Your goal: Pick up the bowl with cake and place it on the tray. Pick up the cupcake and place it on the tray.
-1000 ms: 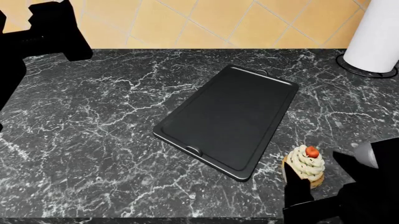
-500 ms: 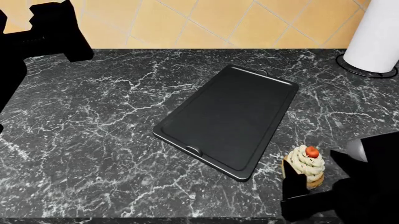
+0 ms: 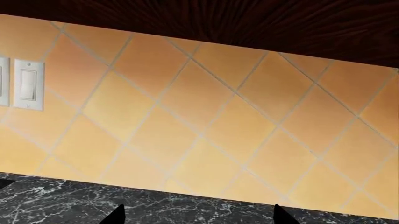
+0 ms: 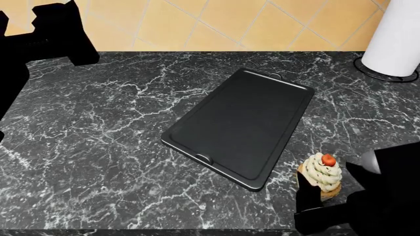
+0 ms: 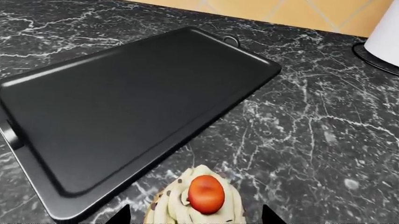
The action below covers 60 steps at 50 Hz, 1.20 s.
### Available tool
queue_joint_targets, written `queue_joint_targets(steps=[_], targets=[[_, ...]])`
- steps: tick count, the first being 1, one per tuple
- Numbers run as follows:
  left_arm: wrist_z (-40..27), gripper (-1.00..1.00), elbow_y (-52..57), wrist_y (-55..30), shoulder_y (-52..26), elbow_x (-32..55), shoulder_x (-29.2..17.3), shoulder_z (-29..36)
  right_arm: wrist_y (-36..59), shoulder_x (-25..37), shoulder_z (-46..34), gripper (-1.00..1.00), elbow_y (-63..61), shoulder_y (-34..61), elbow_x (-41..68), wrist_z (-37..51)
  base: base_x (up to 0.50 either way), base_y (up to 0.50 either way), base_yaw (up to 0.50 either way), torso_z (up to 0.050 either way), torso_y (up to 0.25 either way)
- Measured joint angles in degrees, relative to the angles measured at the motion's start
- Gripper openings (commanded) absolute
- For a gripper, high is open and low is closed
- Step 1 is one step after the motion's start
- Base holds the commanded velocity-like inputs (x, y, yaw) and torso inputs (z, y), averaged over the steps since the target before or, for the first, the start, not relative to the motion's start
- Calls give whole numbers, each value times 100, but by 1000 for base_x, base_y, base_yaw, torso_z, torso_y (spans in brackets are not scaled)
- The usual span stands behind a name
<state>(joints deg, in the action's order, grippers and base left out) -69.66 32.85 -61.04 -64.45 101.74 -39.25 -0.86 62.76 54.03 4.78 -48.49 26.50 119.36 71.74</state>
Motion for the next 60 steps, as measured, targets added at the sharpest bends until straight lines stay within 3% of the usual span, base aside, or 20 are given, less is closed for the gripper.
queue_joint_targets(steps=[27, 28, 51, 60], targets=[[13, 100, 51, 84, 34, -7, -39, 69, 34, -178, -255, 100, 56, 95, -222, -65, 0, 0, 0, 0, 0], [12, 100, 53, 87, 35, -7, -41, 72, 33, -183, -269, -100, 57, 106, -228, -59, 0, 0, 0, 0, 0], [-18, 100, 60, 169, -1, 54, -101, 114, -90, -198, -506, -100, 31, 311, -168, 92, 0, 0, 0, 0, 0], [-2, 100, 51, 193, -4, 44, -115, 130, -259, -61, -926, -100, 78, 1050, 334, 415, 0, 0, 0, 0, 0]])
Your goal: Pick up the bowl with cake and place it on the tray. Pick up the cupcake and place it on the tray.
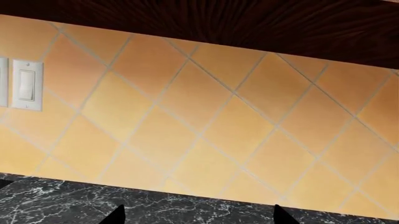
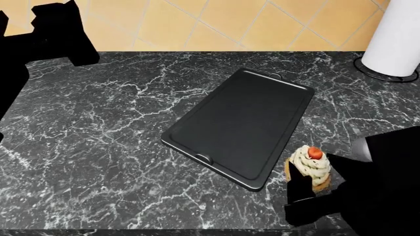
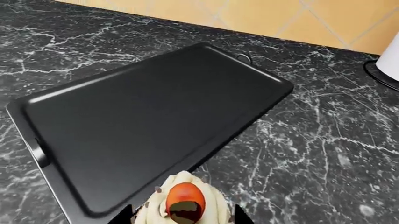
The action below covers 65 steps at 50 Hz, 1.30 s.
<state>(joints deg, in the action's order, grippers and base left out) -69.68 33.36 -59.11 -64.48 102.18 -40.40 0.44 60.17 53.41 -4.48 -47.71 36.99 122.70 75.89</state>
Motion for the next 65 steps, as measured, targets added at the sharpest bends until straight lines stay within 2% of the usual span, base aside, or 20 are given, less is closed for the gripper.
queue_joint_targets(steps=[13, 25, 45, 65], targets=[[18, 100, -25, 40, -14, -5, -25, 18, -142, 38, -1023, -100, 360, 1861, 909, 650, 0, 0, 0, 0, 0], [34, 100, -47, 80, -35, -11, -53, 35, -66, -488, -1788, -100, 990, 3054, 935, 765, 0, 0, 0, 0, 0], [69, 100, -81, 143, -71, -15, -110, 65, 119, -1432, -2416, -100, 1796, 3407, 37, 276, 0, 0, 0, 0, 0], [106, 100, -150, 218, -114, -10, -161, 84, 481, -1971, -2726, -100, 3595, 3975, -2155, -1349, 0, 0, 0, 0, 0]])
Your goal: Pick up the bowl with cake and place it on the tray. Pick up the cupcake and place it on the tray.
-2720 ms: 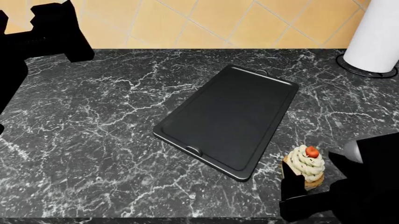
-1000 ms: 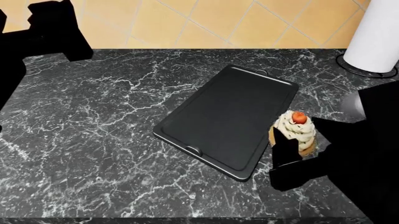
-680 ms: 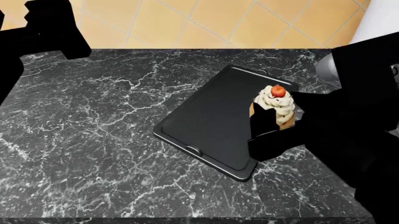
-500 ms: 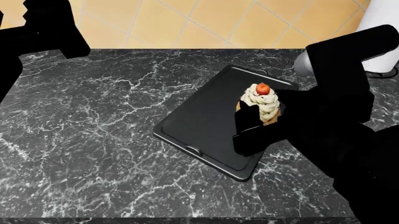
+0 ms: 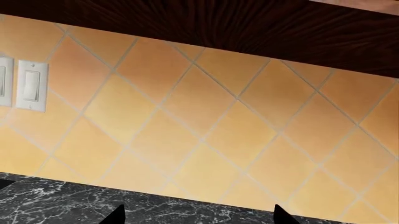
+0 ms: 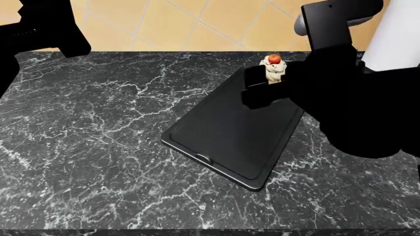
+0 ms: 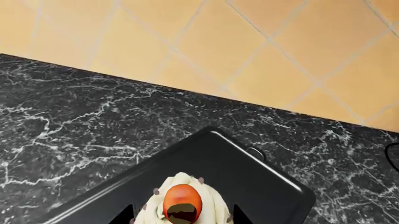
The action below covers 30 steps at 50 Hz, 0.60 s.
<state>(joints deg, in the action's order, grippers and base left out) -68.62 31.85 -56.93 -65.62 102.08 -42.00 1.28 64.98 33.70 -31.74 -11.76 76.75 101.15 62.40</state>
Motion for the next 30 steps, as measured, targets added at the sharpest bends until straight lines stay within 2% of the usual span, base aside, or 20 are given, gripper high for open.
queue_joint_targets(steps=[10, 30], targets=[[4, 100, -11, 32, -12, 14, -22, 17, -45, -71, -157, -100, 630, 133, -802, -576, 0, 0, 0, 0, 0], [3, 100, 9, 92, -13, 30, -60, 57, -162, -35, -326, -100, 1178, 148, -1452, -1018, 0, 0, 0, 0, 0]])
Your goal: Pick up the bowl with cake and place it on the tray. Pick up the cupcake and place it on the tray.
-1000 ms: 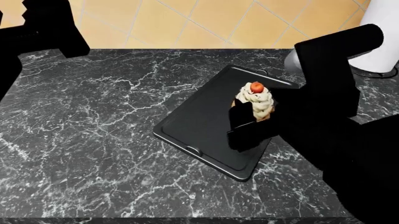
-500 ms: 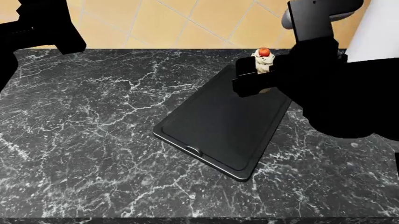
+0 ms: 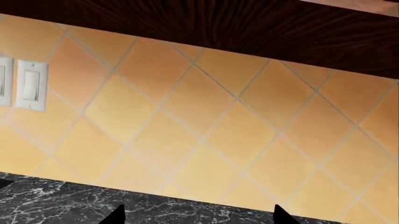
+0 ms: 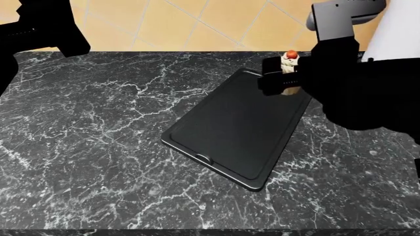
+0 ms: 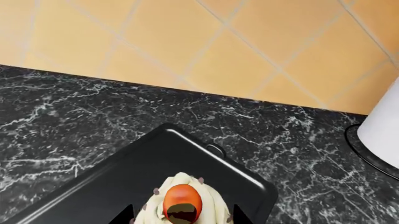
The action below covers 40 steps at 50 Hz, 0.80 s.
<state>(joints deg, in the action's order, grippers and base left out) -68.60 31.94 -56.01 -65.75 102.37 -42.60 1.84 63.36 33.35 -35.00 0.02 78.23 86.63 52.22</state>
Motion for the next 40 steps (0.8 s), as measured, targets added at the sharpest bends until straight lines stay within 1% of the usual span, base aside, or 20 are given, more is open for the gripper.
queue_joint_targets(steps=[16, 40], targets=[[-18, 100, 37, 49, -4, 33, -21, 39, -258, -8, -91, -100, 336, -22, -419, -332, 0, 0, 0, 0, 0], [-46, 100, 71, 123, -33, 101, -60, 94, -634, -272, -301, -100, 741, -56, -917, -693, 0, 0, 0, 0, 0]])
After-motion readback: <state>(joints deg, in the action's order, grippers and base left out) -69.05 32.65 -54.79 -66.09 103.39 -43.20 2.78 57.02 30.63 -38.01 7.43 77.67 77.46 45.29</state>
